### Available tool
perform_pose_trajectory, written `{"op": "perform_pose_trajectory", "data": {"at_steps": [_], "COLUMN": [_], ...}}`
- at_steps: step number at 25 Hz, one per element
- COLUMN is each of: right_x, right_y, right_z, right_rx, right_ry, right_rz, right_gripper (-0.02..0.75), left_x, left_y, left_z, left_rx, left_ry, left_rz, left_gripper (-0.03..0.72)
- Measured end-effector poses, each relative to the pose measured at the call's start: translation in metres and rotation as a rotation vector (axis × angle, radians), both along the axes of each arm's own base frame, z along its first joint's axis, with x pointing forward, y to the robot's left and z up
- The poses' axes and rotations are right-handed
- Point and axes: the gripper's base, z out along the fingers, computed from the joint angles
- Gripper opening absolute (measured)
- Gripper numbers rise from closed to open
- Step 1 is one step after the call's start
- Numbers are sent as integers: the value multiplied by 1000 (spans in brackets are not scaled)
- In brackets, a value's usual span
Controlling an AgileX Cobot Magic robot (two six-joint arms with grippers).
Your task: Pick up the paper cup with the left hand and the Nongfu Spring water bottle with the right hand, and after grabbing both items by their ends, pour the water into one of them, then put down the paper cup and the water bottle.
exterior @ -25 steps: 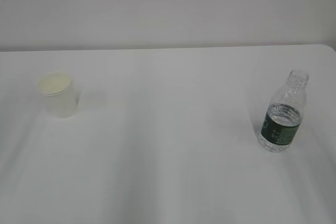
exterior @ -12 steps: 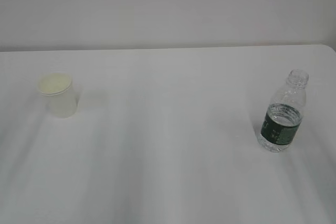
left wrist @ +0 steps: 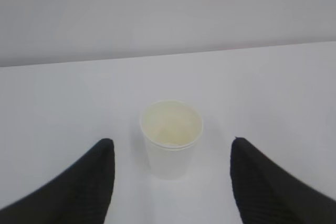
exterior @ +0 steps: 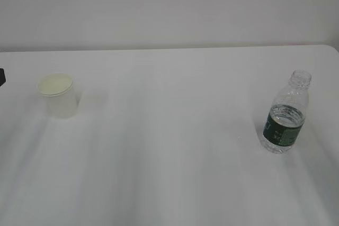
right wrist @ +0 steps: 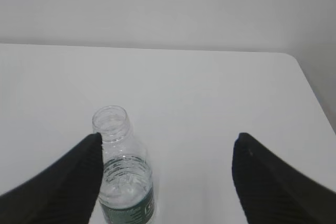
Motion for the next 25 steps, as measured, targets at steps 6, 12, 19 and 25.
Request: {"op": "perform_pose_trajectory", "data": {"at_steps": [6, 12, 19, 25], "right_x": [7, 5, -4, 1], "right_y": [0, 1, 7, 11], "right_z": [-16, -24, -38, -56], "right_rx": [25, 59, 59, 75], "right_ry": [-24, -75, -129, -66], "right_rz": [-11, -6, 72, 103], "right_gripper": [573, 573, 573, 566], "left_x": [6, 3, -3, -3], "left_y": [0, 0, -1, -3], "left_z": [-12, -19, -40, -56], "left_rx": [-30, -53, -61, -34], "left_ry": [14, -22, -10, 44], "left_rz": [14, 19, 7, -24], "left_gripper": [492, 492, 487, 484]}}
